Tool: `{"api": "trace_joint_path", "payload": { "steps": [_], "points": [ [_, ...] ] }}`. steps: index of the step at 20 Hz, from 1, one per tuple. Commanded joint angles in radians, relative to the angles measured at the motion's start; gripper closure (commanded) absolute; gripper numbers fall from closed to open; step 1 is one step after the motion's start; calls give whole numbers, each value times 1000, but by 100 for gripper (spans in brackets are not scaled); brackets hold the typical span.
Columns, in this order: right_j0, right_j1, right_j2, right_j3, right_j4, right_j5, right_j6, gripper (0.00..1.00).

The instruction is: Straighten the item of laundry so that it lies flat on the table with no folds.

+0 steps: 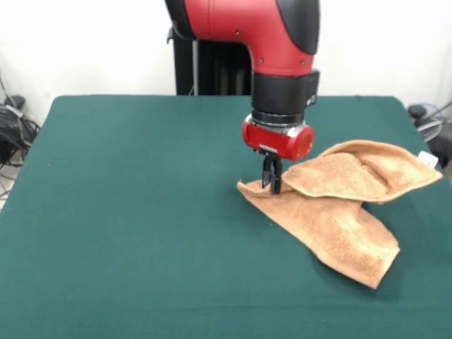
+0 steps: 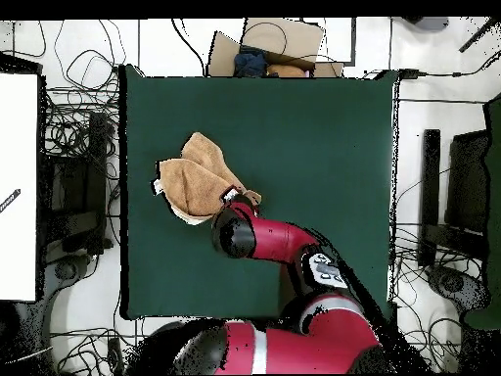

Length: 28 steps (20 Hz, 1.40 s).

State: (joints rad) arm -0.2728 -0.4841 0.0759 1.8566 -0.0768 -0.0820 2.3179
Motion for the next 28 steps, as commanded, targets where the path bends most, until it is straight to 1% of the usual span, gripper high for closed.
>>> {"api": "trace_joint_path", "payload": {
  "steps": [1,8,12,13,16,19,22,28],
  "points": [
    [-27,-4,162,92,-95,18,51,100],
    [-48,-69,171,137,-112,60,51,100],
    [-126,-69,256,159,-140,72,34,100],
    [-134,-76,265,168,-142,75,35,100],
    [-131,-135,264,187,-115,140,36,100],
    [-124,-167,256,177,-92,203,23,100],
    [-131,-181,262,165,-90,237,13,100],
    [-162,-128,283,157,-135,179,11,100]
  ]
}}
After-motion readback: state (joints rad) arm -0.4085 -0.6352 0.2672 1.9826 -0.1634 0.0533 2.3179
